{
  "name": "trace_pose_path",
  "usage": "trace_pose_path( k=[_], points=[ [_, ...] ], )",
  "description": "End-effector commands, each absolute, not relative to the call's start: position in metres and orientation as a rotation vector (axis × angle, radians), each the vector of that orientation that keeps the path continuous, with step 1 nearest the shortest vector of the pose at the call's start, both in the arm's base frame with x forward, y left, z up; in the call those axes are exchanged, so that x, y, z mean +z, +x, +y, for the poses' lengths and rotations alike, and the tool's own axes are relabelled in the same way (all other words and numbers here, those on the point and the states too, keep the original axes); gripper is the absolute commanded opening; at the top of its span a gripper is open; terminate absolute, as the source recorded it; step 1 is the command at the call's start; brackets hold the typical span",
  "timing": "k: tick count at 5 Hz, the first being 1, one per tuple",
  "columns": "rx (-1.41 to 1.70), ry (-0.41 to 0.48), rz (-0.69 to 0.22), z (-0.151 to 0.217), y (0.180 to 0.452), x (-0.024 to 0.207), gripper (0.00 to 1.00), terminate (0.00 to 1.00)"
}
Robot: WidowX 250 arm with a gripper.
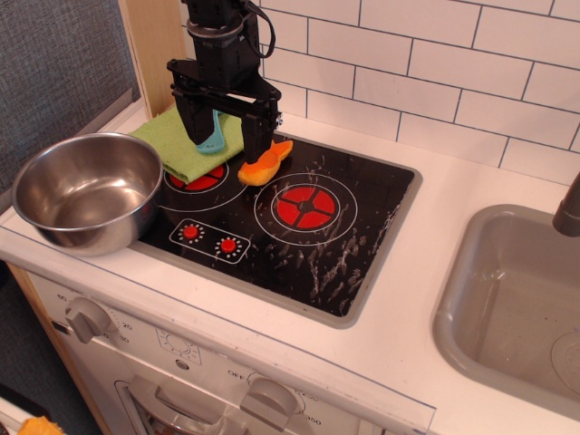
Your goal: Move the pot to the right of the orange carrot.
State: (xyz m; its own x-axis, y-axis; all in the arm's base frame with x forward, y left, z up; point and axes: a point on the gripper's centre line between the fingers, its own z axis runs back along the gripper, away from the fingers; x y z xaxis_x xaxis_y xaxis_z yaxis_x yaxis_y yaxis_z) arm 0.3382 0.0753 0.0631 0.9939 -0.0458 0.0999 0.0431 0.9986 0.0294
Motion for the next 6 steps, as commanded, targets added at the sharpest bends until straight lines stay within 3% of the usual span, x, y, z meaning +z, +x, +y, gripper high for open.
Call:
trace_pose_path(
  k=[1, 3, 4, 5, 6],
  points=[
    [-0.045, 0.027, -0.101, 0.075, 0.338, 0.063, 1.00, 0.00],
    [-0.046, -0.044, -0.243, 0.078, 0.324, 0.107, 1.00, 0.00],
    [-0.060, -0.014, -0.270, 0.085, 0.304, 0.113, 1.00, 0.00],
    [-0.042, -0.048, -0.253, 0.100, 0.287, 0.103, 1.00, 0.00],
    [-0.027, -0.007, -0.186, 0.110, 0.274, 0.083, 1.00, 0.00]
  ],
)
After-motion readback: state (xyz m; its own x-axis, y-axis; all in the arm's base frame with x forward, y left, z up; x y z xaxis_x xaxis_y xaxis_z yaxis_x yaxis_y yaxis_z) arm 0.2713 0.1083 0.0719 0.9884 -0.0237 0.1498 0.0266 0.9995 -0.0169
